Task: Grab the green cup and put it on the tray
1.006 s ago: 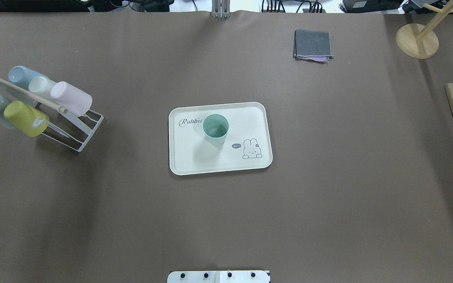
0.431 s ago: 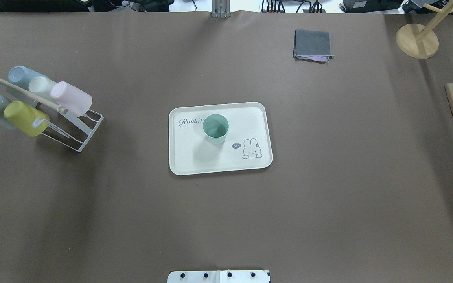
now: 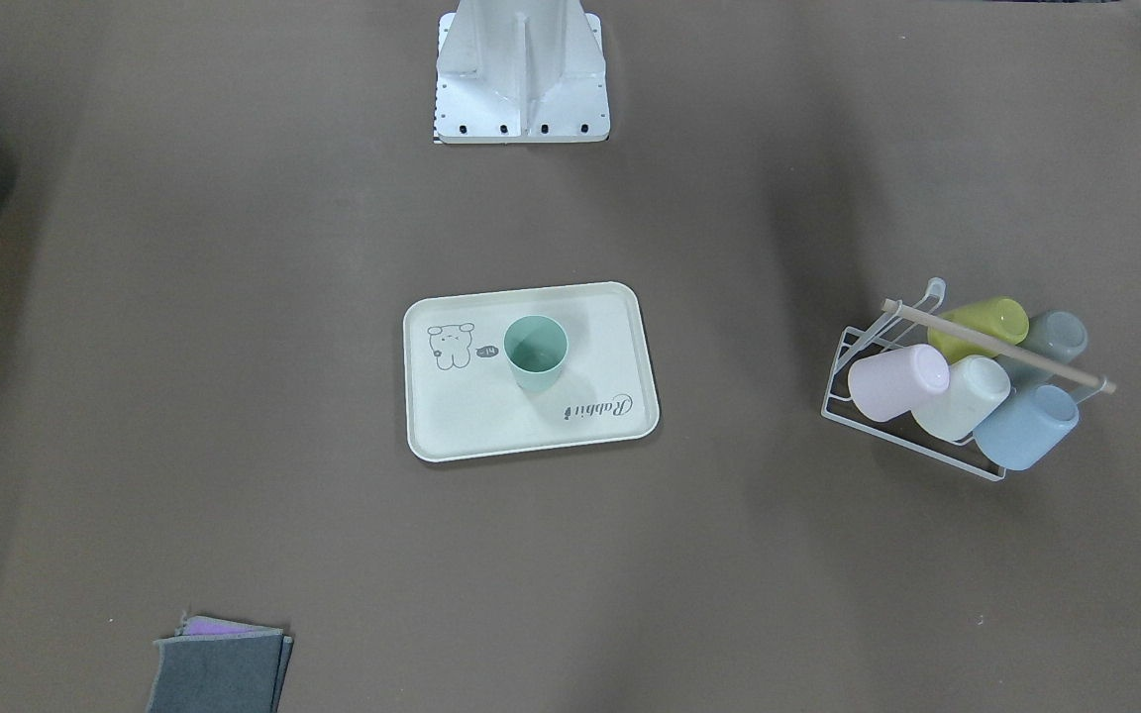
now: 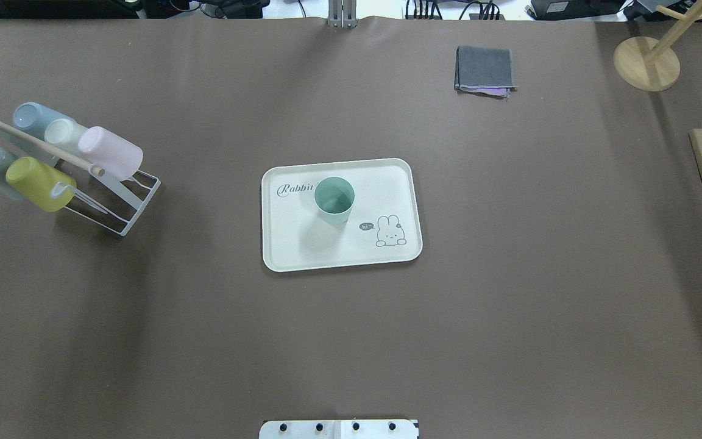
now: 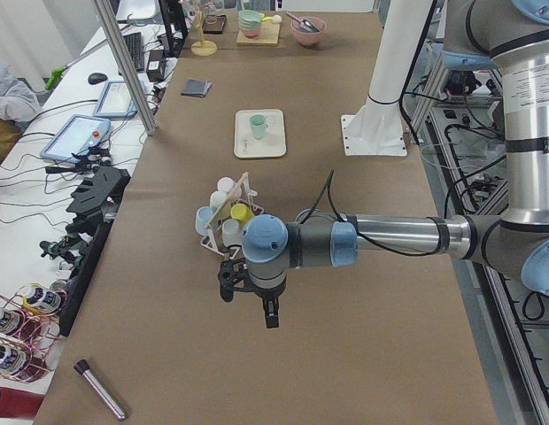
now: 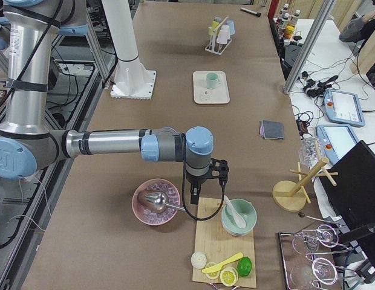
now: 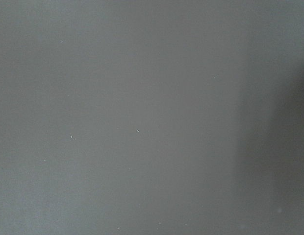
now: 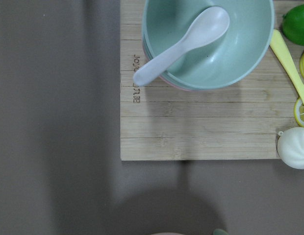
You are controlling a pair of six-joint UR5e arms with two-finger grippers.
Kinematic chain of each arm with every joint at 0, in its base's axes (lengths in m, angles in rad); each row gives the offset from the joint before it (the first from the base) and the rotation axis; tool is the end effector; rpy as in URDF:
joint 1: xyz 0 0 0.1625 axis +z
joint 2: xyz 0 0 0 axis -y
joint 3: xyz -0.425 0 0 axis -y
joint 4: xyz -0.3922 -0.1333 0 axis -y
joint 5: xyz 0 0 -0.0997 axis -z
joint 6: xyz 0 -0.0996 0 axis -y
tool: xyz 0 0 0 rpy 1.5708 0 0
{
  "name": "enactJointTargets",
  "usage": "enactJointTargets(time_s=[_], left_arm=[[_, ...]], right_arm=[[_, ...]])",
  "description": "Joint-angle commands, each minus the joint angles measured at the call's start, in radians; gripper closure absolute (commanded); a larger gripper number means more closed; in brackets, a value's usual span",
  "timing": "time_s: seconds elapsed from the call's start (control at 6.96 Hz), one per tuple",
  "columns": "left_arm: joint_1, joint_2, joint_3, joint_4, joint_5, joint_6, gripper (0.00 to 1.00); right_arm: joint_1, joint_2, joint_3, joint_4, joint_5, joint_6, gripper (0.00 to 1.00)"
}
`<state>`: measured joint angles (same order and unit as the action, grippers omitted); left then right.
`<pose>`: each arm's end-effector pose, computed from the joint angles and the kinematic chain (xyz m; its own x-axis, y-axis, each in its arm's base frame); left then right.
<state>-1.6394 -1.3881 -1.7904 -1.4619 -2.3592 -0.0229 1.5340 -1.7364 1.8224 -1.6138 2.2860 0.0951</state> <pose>-0.0906 -0.4039 0.6432 0.6981 -0.1220 -0.7056 0.0844 0.9925 -0.0881 0.0524 -0.4257 0.6188 0.7535 0.0391 0.6563 -0.0350 0.9992 -0.0194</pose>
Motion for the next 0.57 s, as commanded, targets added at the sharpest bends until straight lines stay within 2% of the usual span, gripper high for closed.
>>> enactJointTargets(time_s=[0.0, 0.43], left_arm=[[0.000, -0.002, -0.003, 0.000, 0.000, 0.000, 0.02], [0.000, -0.003, -0.009, 0.000, 0.000, 0.001, 0.02]], right_arm=[[0.000, 0.000, 0.000, 0.000, 0.000, 0.001, 0.00], [0.000, 0.000, 0.000, 0.000, 0.001, 0.001, 0.00]])
